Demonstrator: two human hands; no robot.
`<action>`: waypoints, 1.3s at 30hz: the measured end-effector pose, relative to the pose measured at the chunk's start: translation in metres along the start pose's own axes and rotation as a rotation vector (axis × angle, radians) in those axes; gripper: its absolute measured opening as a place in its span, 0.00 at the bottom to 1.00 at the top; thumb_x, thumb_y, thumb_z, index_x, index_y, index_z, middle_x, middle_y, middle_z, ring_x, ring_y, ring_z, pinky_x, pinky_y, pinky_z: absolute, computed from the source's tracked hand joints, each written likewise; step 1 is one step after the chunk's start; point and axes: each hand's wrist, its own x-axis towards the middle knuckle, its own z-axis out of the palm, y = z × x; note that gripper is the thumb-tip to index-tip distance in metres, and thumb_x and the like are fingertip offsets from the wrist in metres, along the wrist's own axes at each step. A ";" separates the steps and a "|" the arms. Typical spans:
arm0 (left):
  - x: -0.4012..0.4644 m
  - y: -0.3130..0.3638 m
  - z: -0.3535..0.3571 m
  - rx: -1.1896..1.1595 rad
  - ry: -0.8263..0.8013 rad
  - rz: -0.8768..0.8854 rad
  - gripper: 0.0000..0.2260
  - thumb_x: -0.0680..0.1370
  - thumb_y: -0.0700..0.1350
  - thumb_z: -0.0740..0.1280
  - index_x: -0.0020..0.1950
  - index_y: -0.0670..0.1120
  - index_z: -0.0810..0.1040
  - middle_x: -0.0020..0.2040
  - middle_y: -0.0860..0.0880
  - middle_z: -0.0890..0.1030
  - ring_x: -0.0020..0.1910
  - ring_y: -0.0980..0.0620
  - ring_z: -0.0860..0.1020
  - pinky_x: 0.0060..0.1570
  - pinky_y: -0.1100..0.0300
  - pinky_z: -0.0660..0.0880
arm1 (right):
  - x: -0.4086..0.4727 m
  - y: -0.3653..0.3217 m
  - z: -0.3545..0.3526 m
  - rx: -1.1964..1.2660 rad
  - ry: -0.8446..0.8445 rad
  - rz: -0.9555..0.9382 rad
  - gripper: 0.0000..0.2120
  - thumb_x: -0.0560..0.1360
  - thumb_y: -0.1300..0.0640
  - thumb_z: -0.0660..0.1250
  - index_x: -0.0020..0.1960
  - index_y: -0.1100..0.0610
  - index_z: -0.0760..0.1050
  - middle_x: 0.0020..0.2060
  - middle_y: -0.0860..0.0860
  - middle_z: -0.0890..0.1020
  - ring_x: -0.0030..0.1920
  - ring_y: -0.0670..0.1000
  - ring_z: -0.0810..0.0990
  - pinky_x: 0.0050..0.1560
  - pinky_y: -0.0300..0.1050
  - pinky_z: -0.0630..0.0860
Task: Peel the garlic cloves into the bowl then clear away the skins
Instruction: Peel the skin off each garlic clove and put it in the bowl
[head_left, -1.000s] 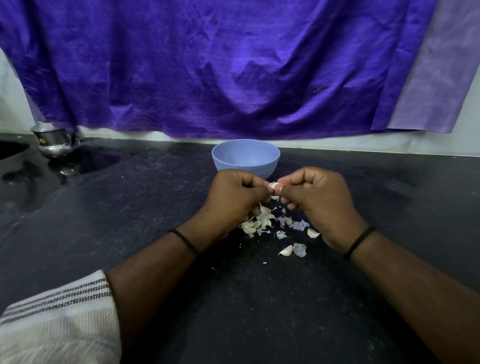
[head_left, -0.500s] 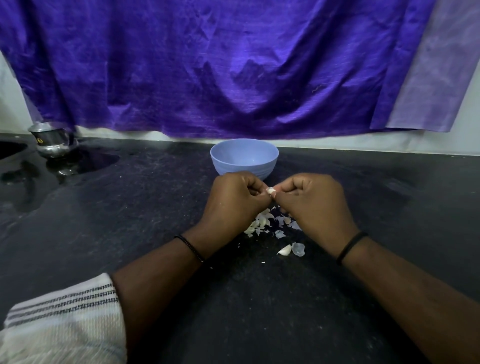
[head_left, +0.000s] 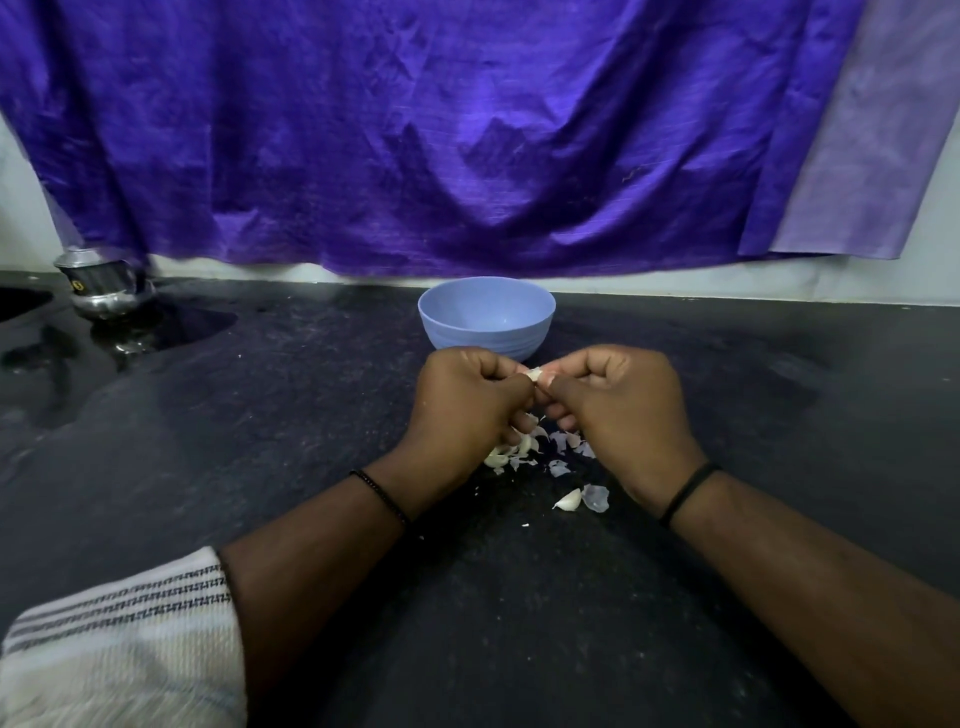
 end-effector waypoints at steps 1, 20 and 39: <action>0.000 0.000 0.000 -0.019 -0.001 -0.012 0.04 0.75 0.33 0.68 0.41 0.36 0.81 0.27 0.42 0.80 0.23 0.50 0.75 0.29 0.56 0.75 | -0.001 0.000 0.001 0.017 0.001 0.009 0.05 0.74 0.65 0.72 0.41 0.58 0.83 0.32 0.52 0.85 0.31 0.46 0.83 0.32 0.36 0.75; 0.001 -0.003 -0.002 -0.209 -0.087 -0.156 0.08 0.76 0.32 0.65 0.37 0.34 0.79 0.26 0.41 0.78 0.23 0.49 0.76 0.30 0.58 0.79 | -0.002 -0.004 0.004 0.241 -0.015 0.194 0.08 0.75 0.70 0.68 0.41 0.60 0.83 0.33 0.56 0.85 0.32 0.49 0.82 0.35 0.42 0.80; 0.004 -0.005 -0.009 0.614 -0.068 0.538 0.05 0.79 0.45 0.68 0.49 0.48 0.84 0.39 0.54 0.82 0.38 0.59 0.79 0.38 0.58 0.76 | 0.004 0.001 -0.011 -0.660 0.004 -0.433 0.05 0.77 0.57 0.68 0.47 0.55 0.82 0.39 0.50 0.83 0.40 0.48 0.80 0.43 0.49 0.78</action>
